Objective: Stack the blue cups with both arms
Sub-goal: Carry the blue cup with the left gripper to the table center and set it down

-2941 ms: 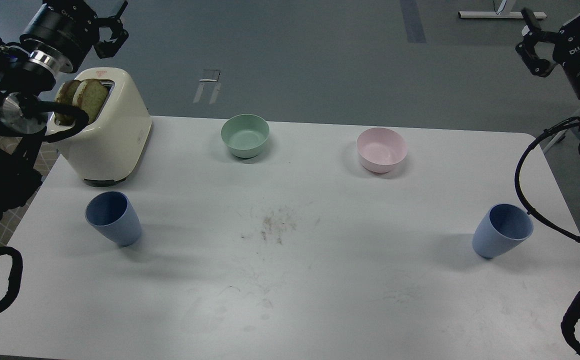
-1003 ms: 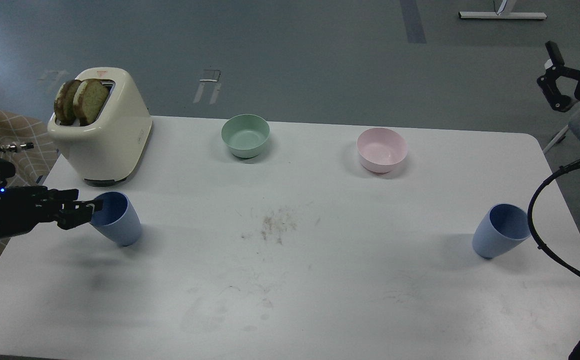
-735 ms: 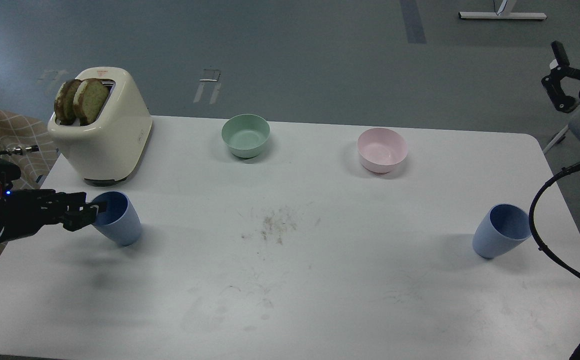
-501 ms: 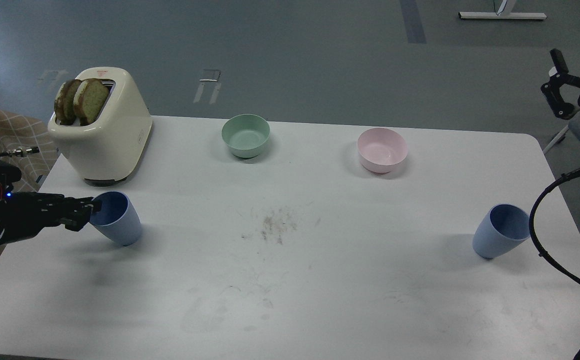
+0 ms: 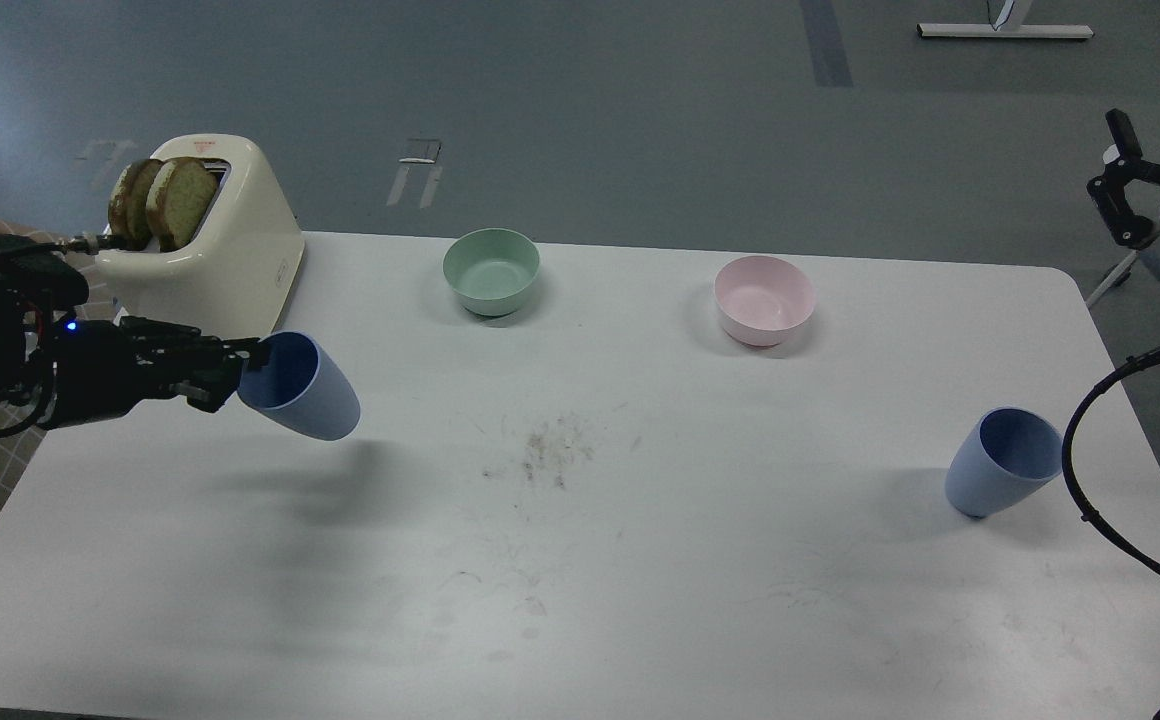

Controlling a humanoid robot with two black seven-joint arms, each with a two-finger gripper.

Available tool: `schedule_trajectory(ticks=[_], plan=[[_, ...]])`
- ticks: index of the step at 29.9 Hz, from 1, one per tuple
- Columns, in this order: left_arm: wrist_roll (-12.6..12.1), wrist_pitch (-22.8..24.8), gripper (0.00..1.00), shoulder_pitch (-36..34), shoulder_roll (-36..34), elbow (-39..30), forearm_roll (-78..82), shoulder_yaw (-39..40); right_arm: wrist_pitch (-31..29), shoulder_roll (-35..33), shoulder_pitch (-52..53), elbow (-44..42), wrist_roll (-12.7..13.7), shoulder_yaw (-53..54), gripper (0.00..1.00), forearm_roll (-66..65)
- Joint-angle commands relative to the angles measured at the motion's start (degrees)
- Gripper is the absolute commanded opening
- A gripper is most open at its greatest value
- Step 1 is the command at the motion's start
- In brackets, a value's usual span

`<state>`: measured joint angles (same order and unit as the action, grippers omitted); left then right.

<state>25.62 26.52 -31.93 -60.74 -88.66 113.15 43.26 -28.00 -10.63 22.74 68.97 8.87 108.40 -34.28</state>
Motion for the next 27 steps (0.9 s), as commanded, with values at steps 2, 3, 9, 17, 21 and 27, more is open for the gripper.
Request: schedule_trajectory(ticks=[2, 3, 9, 17, 21, 27], plan=[[-0.49, 1.48, 0.00, -7.87, 11.42, -1.34, 6.28, -2.56, 0.00, 0.00, -0.77, 0.72, 0.01, 0.06, 1.00, 0.00], [-0.66, 1.48, 0.00, -10.23, 14.30, -0.90, 8.21, -5.00, 0.00, 0.00, -1.11, 0.90, 0.01, 0.06, 1.00, 0.00], [-3.30, 1.48, 0.00, -19.82, 25.65, 5.41, 11.48, -18.89, 0.00, 0.00, -2.35, 1.16, 0.01, 0.93, 1.00, 0.00], [-3.30, 1.48, 0.00, -22.82, 35.33, 15.45, 11.66, -22.60, 0.00, 0.00, -4.98, 2.57, 0.01, 1.73, 1.00, 0.09], [-3.30, 1.48, 0.00, -23.44, 37.09, 18.43, 11.83, -25.15, 0.00, 0.00, -5.16, 3.18, 0.01, 1.73, 1.00, 0.52], [-3.30, 1.48, 0.00, -23.44, 37.62, 21.25, 11.83, -26.38, 0.00, 0.35, -5.16, 3.71, 0.01, 1.73, 1.00, 0.70]])
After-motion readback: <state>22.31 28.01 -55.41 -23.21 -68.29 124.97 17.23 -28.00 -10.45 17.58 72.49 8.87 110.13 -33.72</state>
